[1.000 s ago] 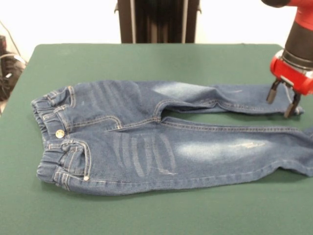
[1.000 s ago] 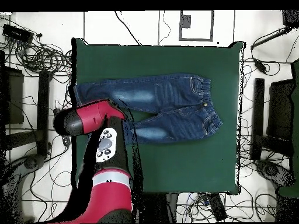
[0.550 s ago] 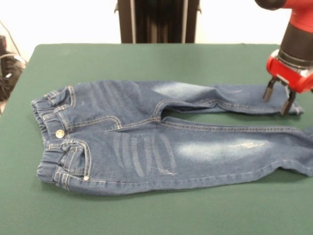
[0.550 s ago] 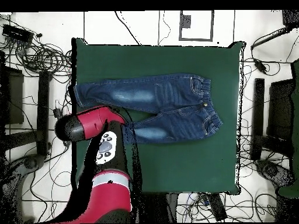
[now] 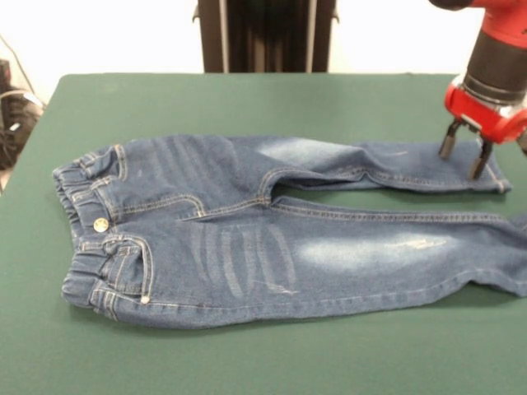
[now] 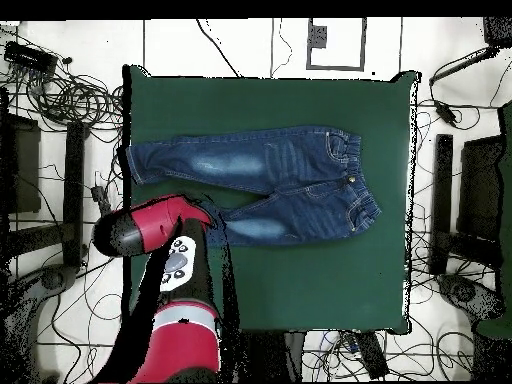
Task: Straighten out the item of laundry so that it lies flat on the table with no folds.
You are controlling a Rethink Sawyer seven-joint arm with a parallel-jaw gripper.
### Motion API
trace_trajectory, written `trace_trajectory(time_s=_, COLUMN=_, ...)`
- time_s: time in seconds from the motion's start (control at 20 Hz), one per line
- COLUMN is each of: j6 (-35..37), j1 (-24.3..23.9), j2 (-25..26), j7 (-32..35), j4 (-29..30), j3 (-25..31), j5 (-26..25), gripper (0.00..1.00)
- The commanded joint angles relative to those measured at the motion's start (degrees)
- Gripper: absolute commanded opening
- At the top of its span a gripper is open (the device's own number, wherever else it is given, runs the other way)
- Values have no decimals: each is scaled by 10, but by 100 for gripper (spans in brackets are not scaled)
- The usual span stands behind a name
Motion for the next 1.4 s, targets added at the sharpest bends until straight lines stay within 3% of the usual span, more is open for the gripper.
trace_trajectory(time_s=0.05, j6=-39, j1=15, j2=25, j7=13, j4=62, j3=74, j5=25, gripper=100)
trace_trajectory(time_s=0.7, j6=-63, j1=64, j2=99, j7=41, j4=-11, j3=47, j5=38, gripper=100)
trace_trajectory(time_s=1.4, j6=-37, j1=89, j2=98, j7=55, j4=-49, j3=69, j5=85, gripper=100)
